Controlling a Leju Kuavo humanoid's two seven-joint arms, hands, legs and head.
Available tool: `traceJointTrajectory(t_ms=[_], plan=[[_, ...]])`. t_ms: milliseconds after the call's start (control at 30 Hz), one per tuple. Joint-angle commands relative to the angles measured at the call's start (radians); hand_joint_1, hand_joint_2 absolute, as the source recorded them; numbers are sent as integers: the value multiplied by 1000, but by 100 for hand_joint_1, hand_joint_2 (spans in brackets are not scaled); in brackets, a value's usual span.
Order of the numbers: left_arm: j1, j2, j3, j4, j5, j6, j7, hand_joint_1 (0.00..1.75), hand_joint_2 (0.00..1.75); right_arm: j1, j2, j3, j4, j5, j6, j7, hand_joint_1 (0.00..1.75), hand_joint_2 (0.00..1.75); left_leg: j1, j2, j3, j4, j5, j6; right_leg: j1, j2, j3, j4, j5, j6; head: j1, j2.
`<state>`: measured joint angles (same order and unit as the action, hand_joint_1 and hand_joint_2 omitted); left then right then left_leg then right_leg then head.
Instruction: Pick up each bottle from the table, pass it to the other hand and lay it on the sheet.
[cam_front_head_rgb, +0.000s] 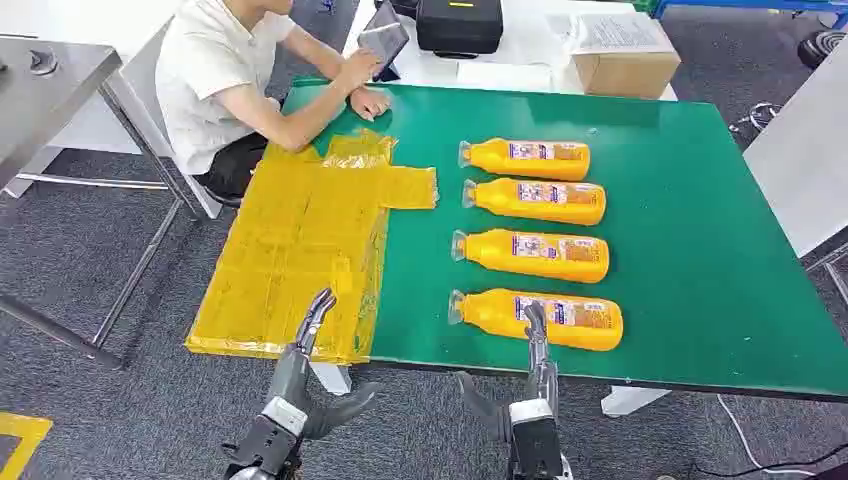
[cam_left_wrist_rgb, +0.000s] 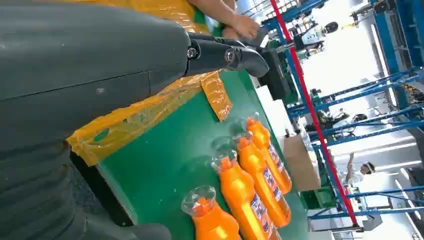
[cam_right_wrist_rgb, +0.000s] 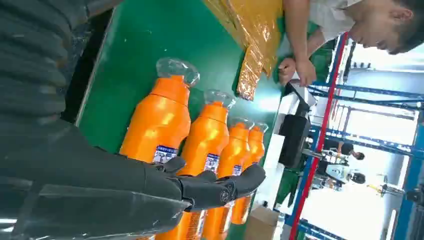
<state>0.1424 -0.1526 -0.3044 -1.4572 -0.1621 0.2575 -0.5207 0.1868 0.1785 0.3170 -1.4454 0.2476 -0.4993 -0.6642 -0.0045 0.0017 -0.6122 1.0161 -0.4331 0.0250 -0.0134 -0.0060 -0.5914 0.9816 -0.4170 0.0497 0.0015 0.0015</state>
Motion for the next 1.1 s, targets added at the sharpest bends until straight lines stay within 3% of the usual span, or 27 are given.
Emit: traceJointTrajectory(t_ms=[33, 533, 667, 767, 867, 1100], plan=[[-117, -24, -48, 133, 2, -14, 15, 0, 175, 20, -7, -95, -10, -53, -22, -16, 0, 175, 1, -4, 4, -1, -1, -2, 1, -3, 5, -1, -2, -2, 0, 0], [-140, -13, -73, 148, 19, 0, 19, 0, 175, 1, 6, -110, 49, -42, -25, -13, 0, 175, 0, -1, 4, -1, -1, -1, 0, 0, 4, -1, 0, -1, 0, 0], [-168, -19, -96, 184, 22, -8, 22, 0, 175, -23, -18, -96, 45, 49, -106, -3, 0, 175, 0, -1, 4, -1, -1, -1, 0, 0, 4, -1, 0, -1, 0, 0], [-194, -25, -109, 213, 29, -13, 25, 0, 175, -46, -25, -143, 52, 299, -199, 34, 0, 175, 1, -1, 5, -2, -1, -1, 1, 0, 6, -2, 0, -2, 0, 0], [-224, -28, -127, 244, 37, -22, 26, 0, 175, -74, 16, -340, 62, 662, -199, 56, 0, 175, 0, -2, 3, -1, 0, -1, 0, -2, 4, -2, 0, -1, 1, 0], [-255, -29, -149, 273, 46, -37, 26, 0, 175, -154, -9, -473, 133, 827, -199, 96, 0, 175, 0, -2, 6, -2, -1, -1, 0, -1, 7, -2, 0, -1, 0, 0]])
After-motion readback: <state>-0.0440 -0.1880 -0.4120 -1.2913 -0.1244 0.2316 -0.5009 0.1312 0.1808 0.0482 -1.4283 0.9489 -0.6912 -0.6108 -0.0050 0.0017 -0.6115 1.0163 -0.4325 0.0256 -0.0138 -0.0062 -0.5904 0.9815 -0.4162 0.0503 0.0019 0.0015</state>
